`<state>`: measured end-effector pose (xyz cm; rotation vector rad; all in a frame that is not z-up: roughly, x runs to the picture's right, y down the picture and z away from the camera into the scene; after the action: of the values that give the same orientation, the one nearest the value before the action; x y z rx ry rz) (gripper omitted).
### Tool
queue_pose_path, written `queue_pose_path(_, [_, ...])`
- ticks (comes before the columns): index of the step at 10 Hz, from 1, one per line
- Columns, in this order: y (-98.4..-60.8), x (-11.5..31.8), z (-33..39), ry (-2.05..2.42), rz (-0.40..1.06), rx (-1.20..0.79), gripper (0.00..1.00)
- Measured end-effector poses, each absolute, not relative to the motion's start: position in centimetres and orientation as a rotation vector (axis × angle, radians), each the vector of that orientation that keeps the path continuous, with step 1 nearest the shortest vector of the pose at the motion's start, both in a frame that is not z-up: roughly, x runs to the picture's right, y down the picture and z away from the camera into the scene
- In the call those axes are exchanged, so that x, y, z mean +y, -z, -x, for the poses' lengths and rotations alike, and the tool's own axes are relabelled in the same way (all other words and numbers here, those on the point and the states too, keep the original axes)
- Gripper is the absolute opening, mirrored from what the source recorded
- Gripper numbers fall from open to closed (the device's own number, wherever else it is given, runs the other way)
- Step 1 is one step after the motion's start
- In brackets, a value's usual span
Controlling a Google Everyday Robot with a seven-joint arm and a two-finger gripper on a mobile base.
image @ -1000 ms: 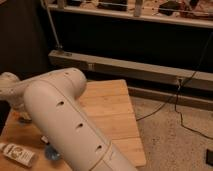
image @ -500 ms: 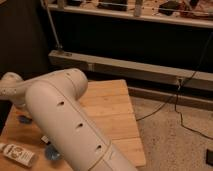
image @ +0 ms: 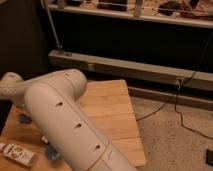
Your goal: Place the pepper on the white sponge
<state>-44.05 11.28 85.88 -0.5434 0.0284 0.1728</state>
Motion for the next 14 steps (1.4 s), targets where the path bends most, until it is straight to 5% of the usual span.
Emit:
queue_pose_path(6, [-86.0,11.6,44.5,-0.16,0.563,0.037,0.74])
queue_pose_path(14, [-85.1,9.5,46.5,-0.224,0.541,-0.086,0.78])
